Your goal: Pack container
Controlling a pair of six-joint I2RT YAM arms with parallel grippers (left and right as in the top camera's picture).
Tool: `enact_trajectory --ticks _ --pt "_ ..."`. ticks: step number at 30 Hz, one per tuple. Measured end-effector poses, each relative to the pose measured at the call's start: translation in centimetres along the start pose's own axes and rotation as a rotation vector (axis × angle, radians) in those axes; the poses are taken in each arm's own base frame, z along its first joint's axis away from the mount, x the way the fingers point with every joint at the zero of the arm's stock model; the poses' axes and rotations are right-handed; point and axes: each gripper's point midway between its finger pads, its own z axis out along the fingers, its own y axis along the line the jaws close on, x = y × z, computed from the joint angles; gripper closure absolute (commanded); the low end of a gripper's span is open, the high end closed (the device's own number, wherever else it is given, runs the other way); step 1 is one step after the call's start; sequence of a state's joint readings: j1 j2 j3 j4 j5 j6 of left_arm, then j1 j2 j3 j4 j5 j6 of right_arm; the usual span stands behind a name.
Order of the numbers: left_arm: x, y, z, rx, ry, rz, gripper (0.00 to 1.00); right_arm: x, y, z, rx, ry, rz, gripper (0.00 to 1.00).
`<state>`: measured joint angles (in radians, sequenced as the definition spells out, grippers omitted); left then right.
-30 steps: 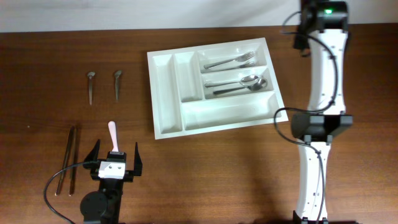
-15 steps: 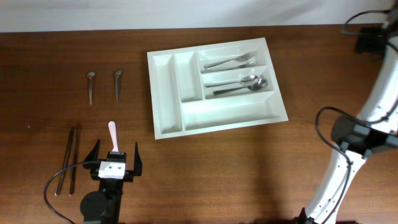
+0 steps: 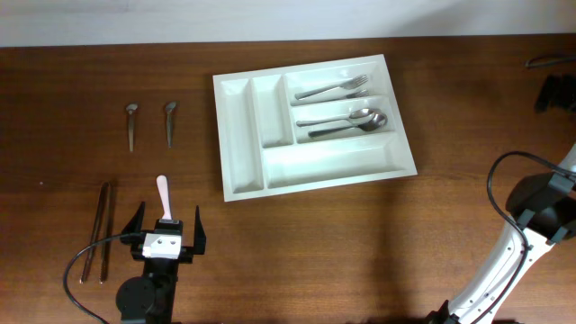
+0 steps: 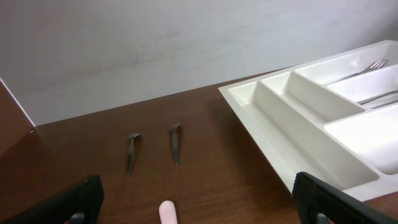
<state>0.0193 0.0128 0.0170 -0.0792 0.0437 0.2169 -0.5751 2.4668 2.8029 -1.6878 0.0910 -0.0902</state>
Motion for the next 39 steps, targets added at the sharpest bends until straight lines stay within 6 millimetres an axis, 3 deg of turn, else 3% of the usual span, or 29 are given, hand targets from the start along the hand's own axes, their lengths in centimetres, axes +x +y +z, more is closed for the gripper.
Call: enact_trajectory --ticks 9,16,30,35,39 --pt "0.0 0.0 0.0 0.000 0.000 0.000 0.01 1.7 -0.1 3.2 -0.013 0.108 0.004 0.01" --pt "0.0 0.0 0.0 0.000 0.000 0.000 0.01 0.1 -0.2 3.4 -0.008 0.044 0.009 0.01" --pt "-0.7 0.2 -0.3 -0.004 0.010 -0.121 0.01 0.1 -0.2 3.4 -0.009 0.043 0.009 0.01" --pt "-2.7 2.5 -2.1 -0.082 0.158 -0.097 0.01 0.1 -0.2 3.4 -0.009 0.043 0.008 0.01" --pt "-6.2 6.5 -4.4 -0.233 0.320 -0.064 0.01 0.0 -0.2 3.4 -0.011 0.042 0.008 0.01"
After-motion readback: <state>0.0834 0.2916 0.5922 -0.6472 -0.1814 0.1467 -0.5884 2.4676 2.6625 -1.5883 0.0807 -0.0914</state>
